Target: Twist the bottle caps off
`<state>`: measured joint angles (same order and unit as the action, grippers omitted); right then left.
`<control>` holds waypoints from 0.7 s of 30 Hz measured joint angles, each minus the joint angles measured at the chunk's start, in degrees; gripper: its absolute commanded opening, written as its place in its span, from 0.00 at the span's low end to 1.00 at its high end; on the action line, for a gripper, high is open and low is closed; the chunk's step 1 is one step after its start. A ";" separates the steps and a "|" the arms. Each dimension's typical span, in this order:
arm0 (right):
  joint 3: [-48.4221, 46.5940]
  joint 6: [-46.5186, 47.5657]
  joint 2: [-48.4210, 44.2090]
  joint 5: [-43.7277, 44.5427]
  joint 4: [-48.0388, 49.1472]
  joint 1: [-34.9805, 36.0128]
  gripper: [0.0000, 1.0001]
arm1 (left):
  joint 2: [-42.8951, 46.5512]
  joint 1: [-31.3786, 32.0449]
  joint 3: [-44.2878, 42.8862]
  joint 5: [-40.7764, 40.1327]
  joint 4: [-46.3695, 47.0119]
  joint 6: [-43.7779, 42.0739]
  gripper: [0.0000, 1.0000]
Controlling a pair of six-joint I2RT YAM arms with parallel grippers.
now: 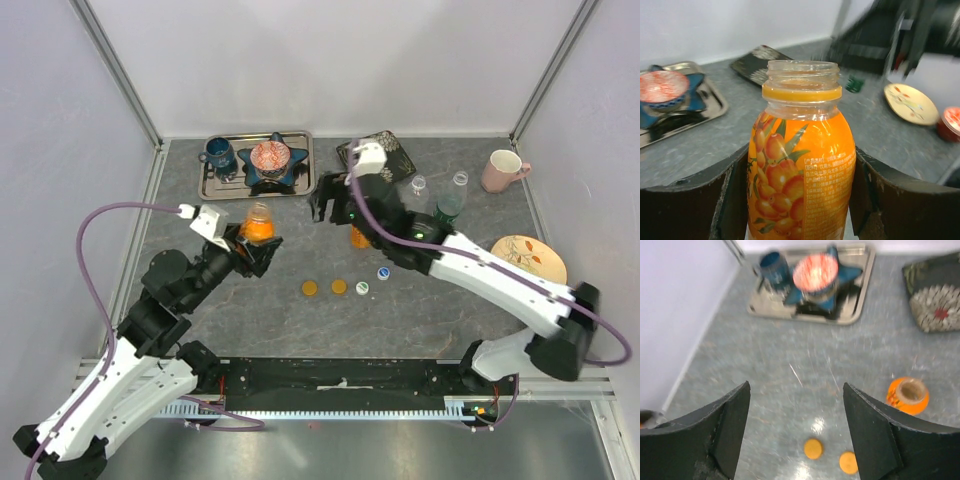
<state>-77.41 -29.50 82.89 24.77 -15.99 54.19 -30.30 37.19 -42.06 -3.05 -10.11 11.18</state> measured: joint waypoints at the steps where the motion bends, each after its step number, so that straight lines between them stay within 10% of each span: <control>1: -0.83 0.48 -2.32 0.79 0.02 -0.15 0.82 | -0.85 0.00 -0.02 2.45 0.22 -0.02 0.58; 12: 1.84 2.01 -18.23 -20.17 5.62 -3.10 0.88 | -20.81 0.00 -2.56 40.76 5.46 0.94 0.60; 21: 4.98 2.64 -16.76 -32.46 1.51 -3.06 0.84 | -22.10 0.00 -4.59 47.19 8.52 1.44 0.61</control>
<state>-72.42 -26.85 66.13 -7.68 -14.48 51.13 -52.40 37.19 -46.65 44.14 -1.58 12.62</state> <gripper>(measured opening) 0.856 0.704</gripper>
